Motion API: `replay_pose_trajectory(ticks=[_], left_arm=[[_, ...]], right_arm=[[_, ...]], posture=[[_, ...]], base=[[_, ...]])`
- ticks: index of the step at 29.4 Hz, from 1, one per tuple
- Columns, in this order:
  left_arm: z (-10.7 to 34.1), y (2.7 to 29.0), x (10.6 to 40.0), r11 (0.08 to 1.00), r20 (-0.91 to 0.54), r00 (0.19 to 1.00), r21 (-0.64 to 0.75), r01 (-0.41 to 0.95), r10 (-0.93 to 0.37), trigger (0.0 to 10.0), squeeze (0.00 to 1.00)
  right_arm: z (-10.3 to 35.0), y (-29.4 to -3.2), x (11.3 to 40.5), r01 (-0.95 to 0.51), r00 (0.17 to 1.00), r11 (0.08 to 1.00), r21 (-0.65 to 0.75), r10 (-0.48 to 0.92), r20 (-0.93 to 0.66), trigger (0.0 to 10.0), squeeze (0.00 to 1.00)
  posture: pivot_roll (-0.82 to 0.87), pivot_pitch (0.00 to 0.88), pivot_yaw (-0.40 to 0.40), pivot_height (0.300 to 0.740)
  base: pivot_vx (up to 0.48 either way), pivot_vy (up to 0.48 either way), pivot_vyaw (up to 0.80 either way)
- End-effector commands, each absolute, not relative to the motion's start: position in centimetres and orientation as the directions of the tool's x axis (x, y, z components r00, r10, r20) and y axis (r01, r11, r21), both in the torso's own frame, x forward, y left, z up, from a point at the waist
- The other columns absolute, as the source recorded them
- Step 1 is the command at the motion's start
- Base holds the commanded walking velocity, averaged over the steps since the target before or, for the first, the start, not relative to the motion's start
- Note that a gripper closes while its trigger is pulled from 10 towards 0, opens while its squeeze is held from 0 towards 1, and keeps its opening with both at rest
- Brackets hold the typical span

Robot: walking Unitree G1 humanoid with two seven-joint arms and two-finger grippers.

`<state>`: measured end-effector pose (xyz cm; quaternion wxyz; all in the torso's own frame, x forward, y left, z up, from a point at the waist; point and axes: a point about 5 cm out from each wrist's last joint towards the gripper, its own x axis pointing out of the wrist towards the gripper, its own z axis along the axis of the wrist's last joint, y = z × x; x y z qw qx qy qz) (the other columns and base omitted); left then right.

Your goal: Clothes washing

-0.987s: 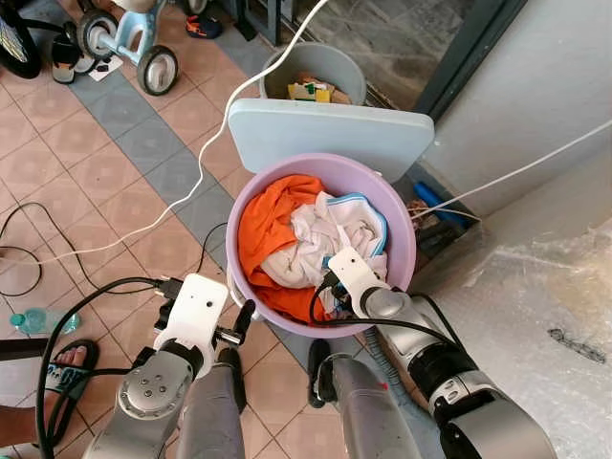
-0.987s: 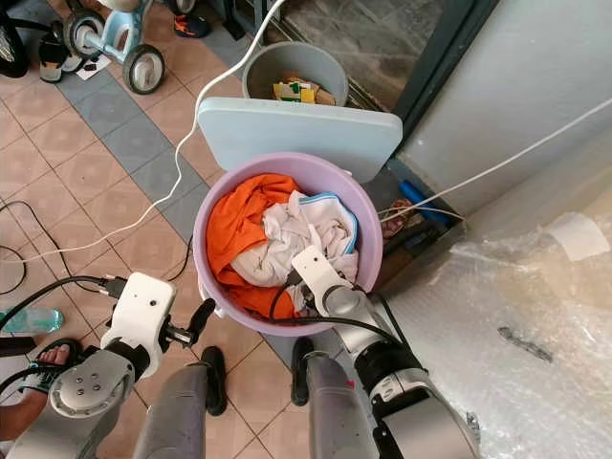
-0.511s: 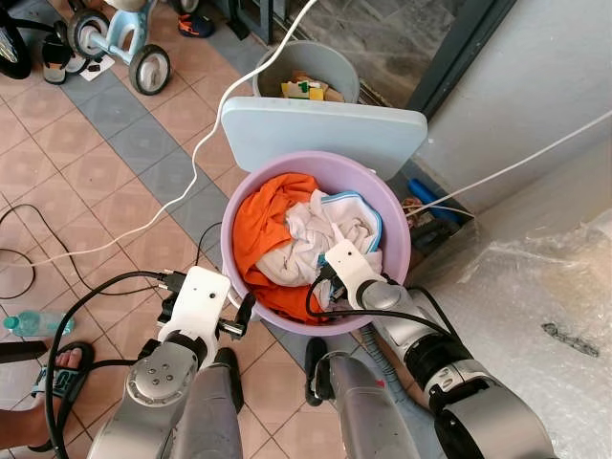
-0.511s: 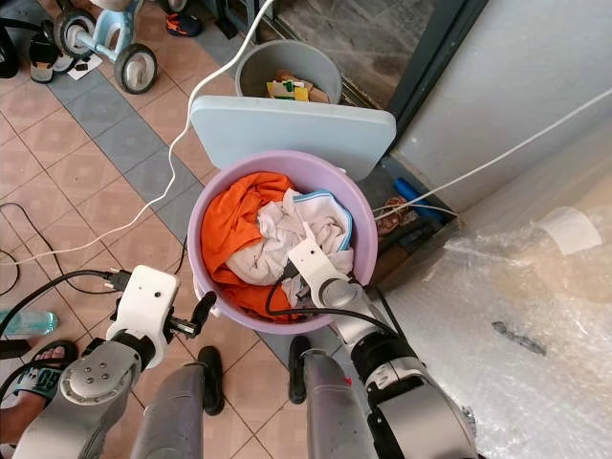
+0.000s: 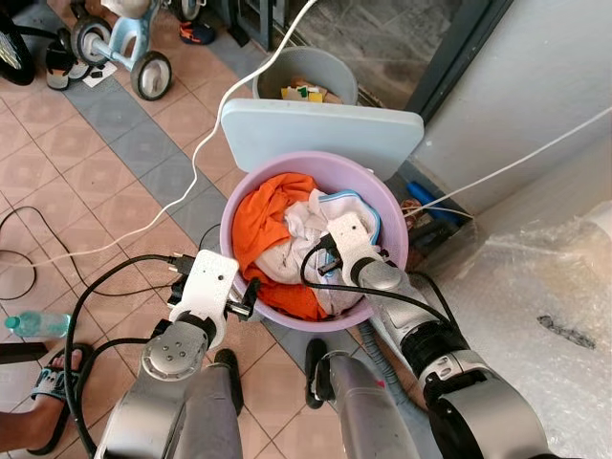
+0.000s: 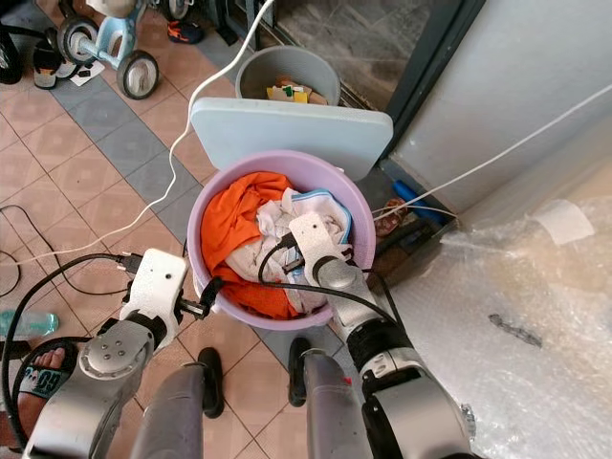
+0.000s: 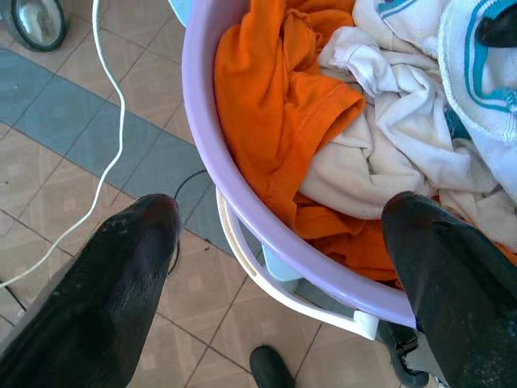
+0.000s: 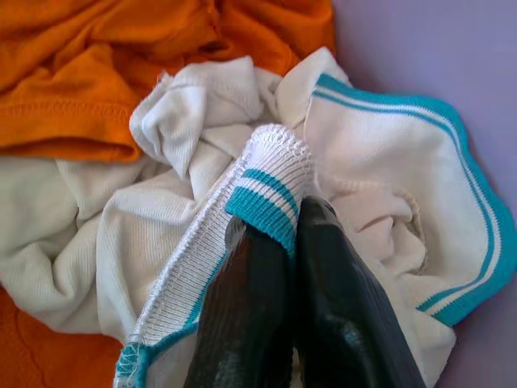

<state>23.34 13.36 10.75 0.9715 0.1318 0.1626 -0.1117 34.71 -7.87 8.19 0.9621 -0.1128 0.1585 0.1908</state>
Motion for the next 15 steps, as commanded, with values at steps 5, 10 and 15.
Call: replay_pose_trajectory(ticks=[5,10,15], left_arm=[[10.1,13.1,24.0,0.941,-0.349,0.92,0.212,0.263,-0.178,10.0,0.0],[9.9,12.6,24.7,0.925,-0.33,0.921,0.241,0.294,-0.207,10.0,0.0],[10.2,12.0,25.5,0.907,-0.298,0.925,0.274,0.319,-0.236,10.0,0.0]], right_arm=[[15.7,-10.3,35.9,-0.24,0.97,0.962,-0.134,0.243,0.007,0.0,0.0],[19.9,-12.3,35.2,-0.155,0.967,0.988,-0.028,0.157,0.199,0.0,0.0],[24.1,-13.1,34.7,-0.117,0.931,0.993,0.02,0.103,0.35,0.0,0.0]], posture=[[0.09,0.213,-0.037,0.74],[0.06,0.17,-0.005,0.74],[0.05,0.15,0.012,0.74]], base=[[0.0,0.0,0.0],[0.0,0.0,0.0],[0.0,0.0,0.0]])
